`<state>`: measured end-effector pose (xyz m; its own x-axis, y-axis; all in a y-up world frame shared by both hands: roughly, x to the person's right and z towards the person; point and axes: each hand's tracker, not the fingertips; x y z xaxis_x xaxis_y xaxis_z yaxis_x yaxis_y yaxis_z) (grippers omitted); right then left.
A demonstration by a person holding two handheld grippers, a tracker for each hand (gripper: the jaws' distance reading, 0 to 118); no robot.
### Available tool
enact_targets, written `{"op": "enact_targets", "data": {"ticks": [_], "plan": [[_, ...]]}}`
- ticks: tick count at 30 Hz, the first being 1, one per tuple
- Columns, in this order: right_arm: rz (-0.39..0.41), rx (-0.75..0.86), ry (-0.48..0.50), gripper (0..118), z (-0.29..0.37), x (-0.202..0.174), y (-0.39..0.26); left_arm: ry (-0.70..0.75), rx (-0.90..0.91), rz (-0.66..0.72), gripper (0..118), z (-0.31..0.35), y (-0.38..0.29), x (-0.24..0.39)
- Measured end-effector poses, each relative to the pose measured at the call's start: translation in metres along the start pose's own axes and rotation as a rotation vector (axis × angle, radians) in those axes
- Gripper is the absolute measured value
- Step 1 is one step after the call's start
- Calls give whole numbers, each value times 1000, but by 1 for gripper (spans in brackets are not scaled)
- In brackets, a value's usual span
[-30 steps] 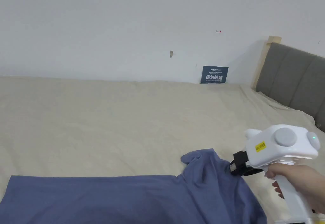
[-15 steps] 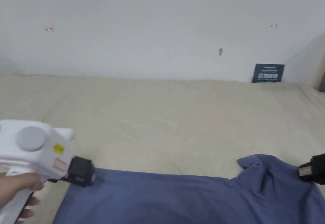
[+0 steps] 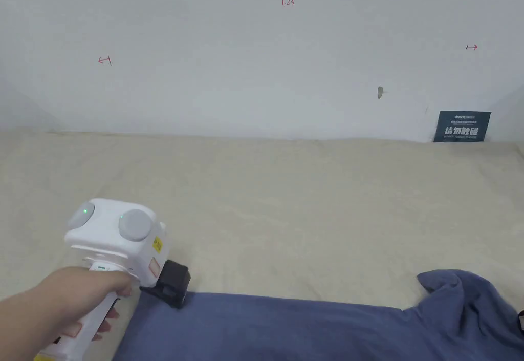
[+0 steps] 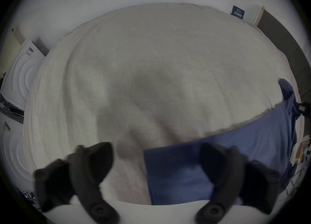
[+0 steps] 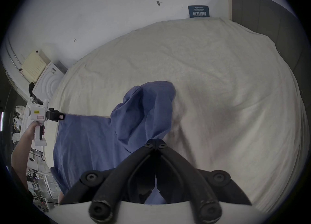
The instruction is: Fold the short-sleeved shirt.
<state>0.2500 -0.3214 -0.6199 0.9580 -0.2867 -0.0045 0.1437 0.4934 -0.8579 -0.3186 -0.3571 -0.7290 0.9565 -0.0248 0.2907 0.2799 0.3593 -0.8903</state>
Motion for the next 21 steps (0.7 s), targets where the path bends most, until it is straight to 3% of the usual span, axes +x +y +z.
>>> {"op": "enact_targets", "data": {"ticks": [2, 3, 5, 6, 7, 11, 14, 18, 21], "plan": [[2, -8, 4, 0, -6, -6, -1, -86, 27, 7, 52, 6, -7, 7], [12, -19, 9, 0, -9, -7, -1, -39, 52, -13, 35, 9, -10, 14], [33, -28, 12, 0, -13, -14, -2, -57, 55, -42, 22, 12, -11, 15], [44, -27, 10, 0, -15, -18, -2, -44, 64, -56, 22, 15, -13, 18], [48, -25, 11, 0, -15, -20, -2, -47, 63, -56, 9, 15, -15, 18], [53, -2, 21, 0, -6, -28, -4, -67, 102, -34, 5, 29, -22, 14], [106, 57, 74, 0, 17, -36, -5, -103, 119, -16, 4, 51, -31, 11], [139, 185, 76, 0, 82, -53, -19, -210, 210, 24, 4, 110, -52, 9], [115, 281, 110, 0, 141, -64, -29, -223, 299, 15, 4, 167, -68, 8]]}}
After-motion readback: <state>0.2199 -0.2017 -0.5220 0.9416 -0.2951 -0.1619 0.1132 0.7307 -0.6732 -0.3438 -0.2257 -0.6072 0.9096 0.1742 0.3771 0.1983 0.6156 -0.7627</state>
